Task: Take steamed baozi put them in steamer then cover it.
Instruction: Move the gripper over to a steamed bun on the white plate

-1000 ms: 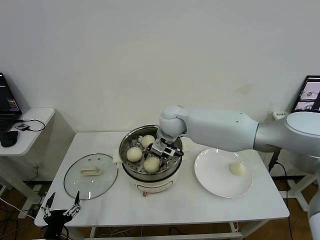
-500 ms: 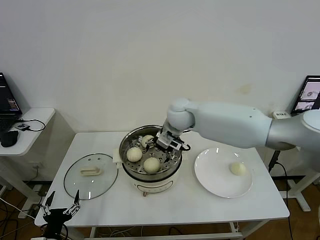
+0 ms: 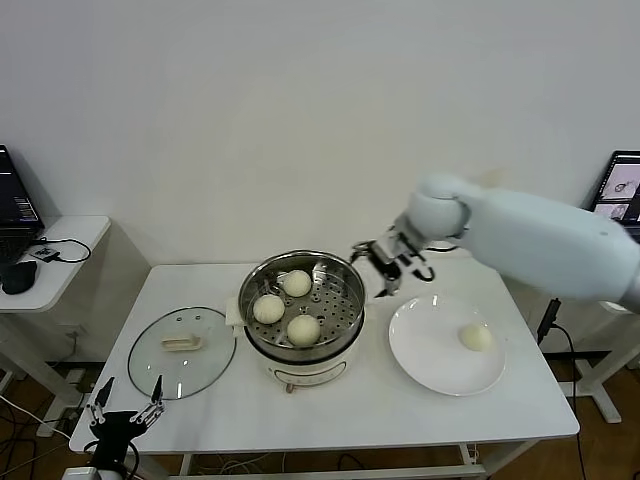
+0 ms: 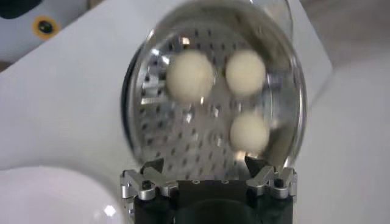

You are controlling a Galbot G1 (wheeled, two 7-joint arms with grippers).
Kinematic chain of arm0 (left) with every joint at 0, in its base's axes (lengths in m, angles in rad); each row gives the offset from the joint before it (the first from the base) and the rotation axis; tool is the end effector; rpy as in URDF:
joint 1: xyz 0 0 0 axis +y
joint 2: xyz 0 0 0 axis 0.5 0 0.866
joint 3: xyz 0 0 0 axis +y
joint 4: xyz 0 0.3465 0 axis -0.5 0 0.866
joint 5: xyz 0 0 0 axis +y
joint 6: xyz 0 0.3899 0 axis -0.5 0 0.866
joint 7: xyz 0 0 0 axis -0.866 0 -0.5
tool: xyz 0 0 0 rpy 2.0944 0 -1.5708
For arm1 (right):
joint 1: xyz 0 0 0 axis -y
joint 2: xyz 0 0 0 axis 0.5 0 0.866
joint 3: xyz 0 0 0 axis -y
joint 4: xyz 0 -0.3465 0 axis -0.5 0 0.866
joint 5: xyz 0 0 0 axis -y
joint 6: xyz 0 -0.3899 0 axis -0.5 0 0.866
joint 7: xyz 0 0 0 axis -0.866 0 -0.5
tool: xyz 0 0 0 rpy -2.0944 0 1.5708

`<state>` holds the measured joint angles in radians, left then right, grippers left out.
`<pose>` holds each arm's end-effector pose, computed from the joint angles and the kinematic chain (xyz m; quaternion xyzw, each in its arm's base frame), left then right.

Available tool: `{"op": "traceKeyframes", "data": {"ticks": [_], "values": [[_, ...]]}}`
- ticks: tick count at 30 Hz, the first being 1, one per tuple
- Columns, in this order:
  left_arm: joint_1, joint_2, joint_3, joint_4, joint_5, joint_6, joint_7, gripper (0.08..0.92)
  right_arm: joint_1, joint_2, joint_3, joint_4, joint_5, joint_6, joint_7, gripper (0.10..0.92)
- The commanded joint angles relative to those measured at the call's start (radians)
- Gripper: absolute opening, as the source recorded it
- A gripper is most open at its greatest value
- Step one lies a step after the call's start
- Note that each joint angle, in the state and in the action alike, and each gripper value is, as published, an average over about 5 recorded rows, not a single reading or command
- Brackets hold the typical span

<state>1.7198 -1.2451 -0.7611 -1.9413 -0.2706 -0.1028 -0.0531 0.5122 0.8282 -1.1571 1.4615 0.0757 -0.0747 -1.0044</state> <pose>0.1722 0.1467 -0.3508 0.0613 -0.9932 -0.0688 0.0716 0.5466 0.0207 -0.0487 0.5624 -0.4631 0.6644 0.1665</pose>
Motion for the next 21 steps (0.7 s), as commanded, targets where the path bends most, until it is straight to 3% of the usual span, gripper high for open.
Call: {"op": "traceKeyframes", "data": {"ticks": [1,8,21], "values": [[-0.005,0.005,0.006,0.001,0.0,0.005,0.001,0.823,-0.104,-0.34,0.081,0.031,-0.069,-0.181,-0.024,0.822],[-0.004,0.012,0.008,0.0,0.002,0.007,0.002,0.823,-0.312,-0.364,0.249,-0.073,-0.171,-0.158,-0.023,0.823],[0.006,0.011,-0.002,-0.007,0.004,0.019,0.003,0.823,-0.556,-0.27,0.383,-0.195,-0.261,-0.161,0.003,0.823]]}}
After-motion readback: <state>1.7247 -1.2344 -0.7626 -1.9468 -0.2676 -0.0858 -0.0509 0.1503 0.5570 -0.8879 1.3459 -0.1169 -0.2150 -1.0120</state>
